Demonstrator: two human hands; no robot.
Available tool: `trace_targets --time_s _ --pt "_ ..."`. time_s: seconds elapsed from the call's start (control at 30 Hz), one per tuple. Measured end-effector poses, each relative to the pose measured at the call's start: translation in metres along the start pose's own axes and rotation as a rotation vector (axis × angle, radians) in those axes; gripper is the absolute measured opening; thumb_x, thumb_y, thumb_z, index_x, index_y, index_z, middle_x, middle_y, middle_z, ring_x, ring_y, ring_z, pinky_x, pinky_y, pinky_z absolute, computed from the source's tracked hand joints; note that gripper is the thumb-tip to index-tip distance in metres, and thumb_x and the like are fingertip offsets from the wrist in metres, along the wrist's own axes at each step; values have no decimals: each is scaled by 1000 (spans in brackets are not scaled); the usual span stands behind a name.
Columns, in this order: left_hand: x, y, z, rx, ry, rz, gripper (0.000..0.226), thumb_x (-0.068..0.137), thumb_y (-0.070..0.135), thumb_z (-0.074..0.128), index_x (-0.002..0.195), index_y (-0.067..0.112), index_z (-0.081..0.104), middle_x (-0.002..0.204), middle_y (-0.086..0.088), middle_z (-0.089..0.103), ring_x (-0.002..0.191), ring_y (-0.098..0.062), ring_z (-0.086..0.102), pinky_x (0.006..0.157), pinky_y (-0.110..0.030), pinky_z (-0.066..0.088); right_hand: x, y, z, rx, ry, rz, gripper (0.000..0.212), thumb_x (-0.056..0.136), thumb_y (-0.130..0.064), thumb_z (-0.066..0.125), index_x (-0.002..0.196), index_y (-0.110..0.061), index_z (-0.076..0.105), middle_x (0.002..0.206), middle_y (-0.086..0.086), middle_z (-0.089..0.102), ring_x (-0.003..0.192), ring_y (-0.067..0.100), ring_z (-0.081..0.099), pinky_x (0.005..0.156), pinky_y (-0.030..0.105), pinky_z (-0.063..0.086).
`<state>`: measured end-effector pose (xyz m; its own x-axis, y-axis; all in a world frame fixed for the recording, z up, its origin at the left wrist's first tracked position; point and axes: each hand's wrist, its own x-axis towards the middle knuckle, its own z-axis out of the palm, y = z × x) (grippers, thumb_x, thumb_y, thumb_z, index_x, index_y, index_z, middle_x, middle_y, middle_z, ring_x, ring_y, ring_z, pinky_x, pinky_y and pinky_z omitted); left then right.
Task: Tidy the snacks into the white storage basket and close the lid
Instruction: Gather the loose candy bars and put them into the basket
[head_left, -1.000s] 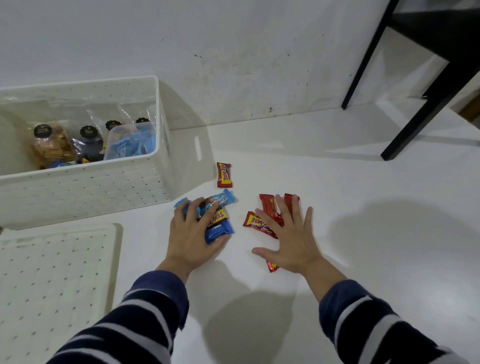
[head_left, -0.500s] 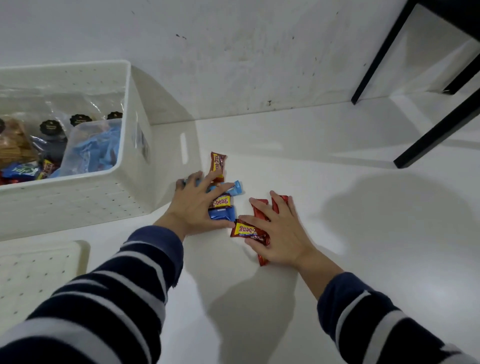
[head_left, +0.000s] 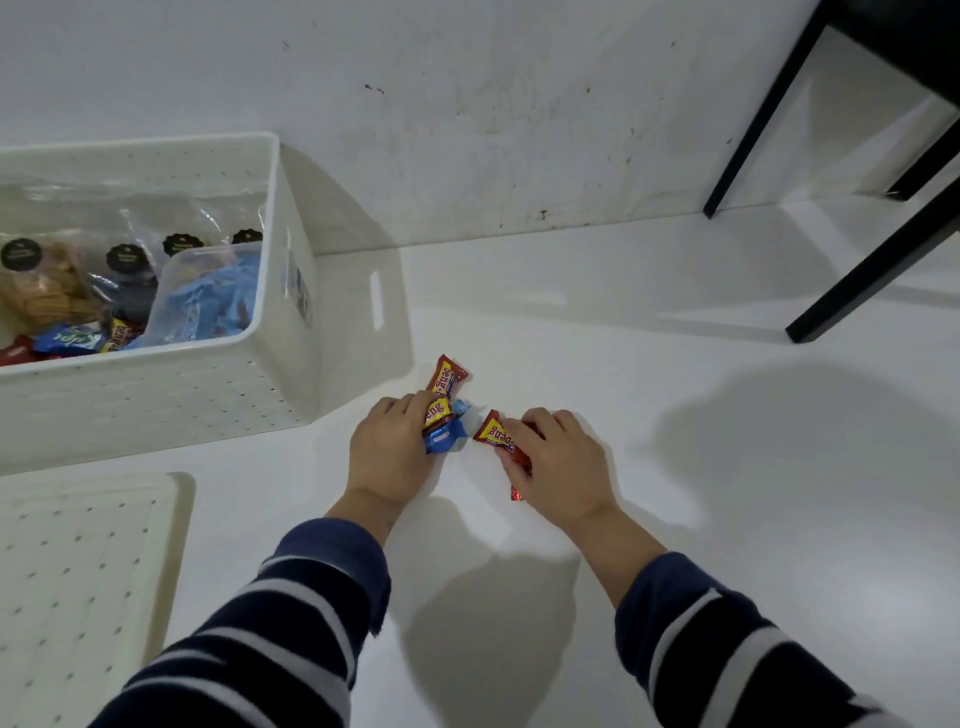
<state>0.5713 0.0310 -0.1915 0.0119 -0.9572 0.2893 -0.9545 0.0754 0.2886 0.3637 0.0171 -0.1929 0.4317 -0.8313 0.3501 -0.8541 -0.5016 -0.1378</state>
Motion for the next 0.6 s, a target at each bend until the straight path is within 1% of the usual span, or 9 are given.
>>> trace_targets --time_s 0.07,0.17,0.27,0.37,0.43,0.53,0.6 --pt "-9 0 -3 -15 -8 -3 46 53 15 88 94 10 66 74 -4 68 62 -30 61 49 -28 44 -7 -3 0 -26 8 -22 27 79 -36 71 102 -22 70 83 -3 66 66 20 60 45 26 48" --pt "-30 1 -14 -55 -16 -14 45 52 9 87 92 8 66 72 -7 68 58 -31 60 50 -26 42 -19 -8 -4 -20 17 -47 28 80 -35 69 104 -21 69 81 -3 65 61 20 60 41 28 47" --pt "-48 2 -26 -120 -15 -48 39 58 6 85 93 7 67 75 -9 69 61 -32 61 53 -28 43 -30 -13 -13 -10 -4 -28 28 80 -36 69 103 -22 70 81 -4 65 60 19 61 40 28 48" --pt "-54 4 -44 -159 -2 -78 31 67 10 82 94 7 66 77 -10 69 66 -30 61 57 -27 39 -34 -19 -26 10 -16 9 29 74 -36 77 99 -21 71 80 -4 67 57 17 62 40 24 49" --pt "-53 6 -57 -164 11 -88 27 69 8 79 93 8 65 77 -9 69 66 -30 60 57 -28 40 -29 -25 -37 46 -13 40 30 72 -34 80 97 -20 72 79 -4 67 56 18 63 41 25 49" --pt "-45 11 -82 -162 48 -76 26 68 5 78 90 8 64 73 -8 67 64 -31 59 54 -31 43 -11 -32 -59 98 4 95 27 74 -33 77 97 -21 71 80 -3 67 55 21 64 42 29 49" --pt "-33 18 -103 -161 70 -54 27 67 4 78 90 9 65 74 -8 67 64 -30 58 54 -28 40 5 -34 -79 86 28 107 25 76 -36 74 97 -22 71 80 -3 66 56 21 65 43 28 49"
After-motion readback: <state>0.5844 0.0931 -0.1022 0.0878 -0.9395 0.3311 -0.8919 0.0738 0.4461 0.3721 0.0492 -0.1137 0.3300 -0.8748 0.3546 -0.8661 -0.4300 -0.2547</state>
